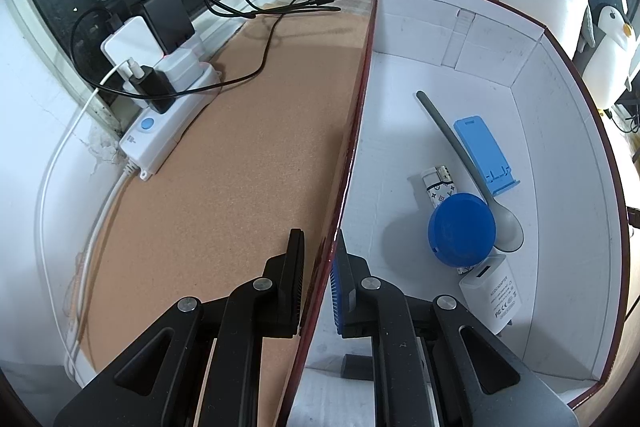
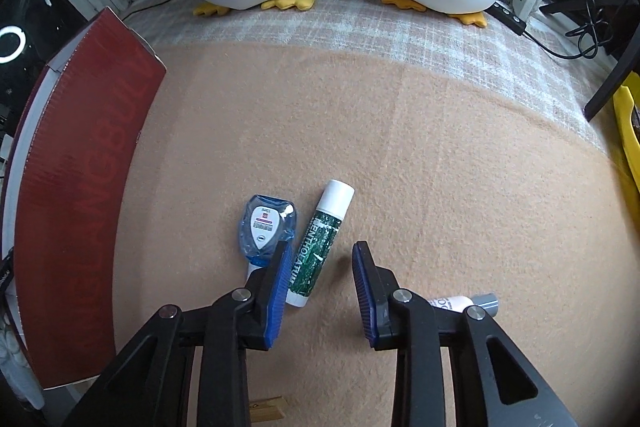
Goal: Organize rigid objects
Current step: 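Close the right tool on the green glue stick and lift, then carry the glue stick with the right tool into the box and release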
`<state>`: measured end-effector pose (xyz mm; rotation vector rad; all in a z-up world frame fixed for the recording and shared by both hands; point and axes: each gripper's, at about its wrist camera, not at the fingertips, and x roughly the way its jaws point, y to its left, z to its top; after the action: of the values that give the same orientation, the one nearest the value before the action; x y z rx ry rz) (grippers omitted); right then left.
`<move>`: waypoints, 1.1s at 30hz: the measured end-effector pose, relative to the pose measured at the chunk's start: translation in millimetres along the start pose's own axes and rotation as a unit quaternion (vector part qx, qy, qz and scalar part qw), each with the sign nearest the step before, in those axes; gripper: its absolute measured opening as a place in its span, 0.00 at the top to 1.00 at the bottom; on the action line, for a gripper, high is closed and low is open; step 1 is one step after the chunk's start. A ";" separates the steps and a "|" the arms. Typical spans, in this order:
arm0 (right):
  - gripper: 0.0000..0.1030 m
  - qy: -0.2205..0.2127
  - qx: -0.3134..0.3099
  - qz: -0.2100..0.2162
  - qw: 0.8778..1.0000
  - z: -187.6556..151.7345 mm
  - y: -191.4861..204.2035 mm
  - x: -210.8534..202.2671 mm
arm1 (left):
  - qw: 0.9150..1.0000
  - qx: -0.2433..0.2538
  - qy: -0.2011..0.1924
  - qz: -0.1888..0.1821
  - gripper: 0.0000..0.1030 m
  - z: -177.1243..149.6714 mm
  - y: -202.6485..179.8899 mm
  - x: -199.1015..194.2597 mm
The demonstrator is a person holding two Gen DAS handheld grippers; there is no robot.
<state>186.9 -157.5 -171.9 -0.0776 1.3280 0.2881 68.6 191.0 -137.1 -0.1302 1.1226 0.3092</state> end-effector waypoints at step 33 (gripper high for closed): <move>0.87 -0.073 -0.039 0.045 0.996 -37.9 49.0 -79.5 | 1.000 -0.012 -0.006 -0.012 0.86 -17.1 5.9 -16.1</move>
<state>122.1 -131.6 -99.2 -0.0612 1.1773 0.4150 45.6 189.3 -129.7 -0.1633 1.1045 0.3015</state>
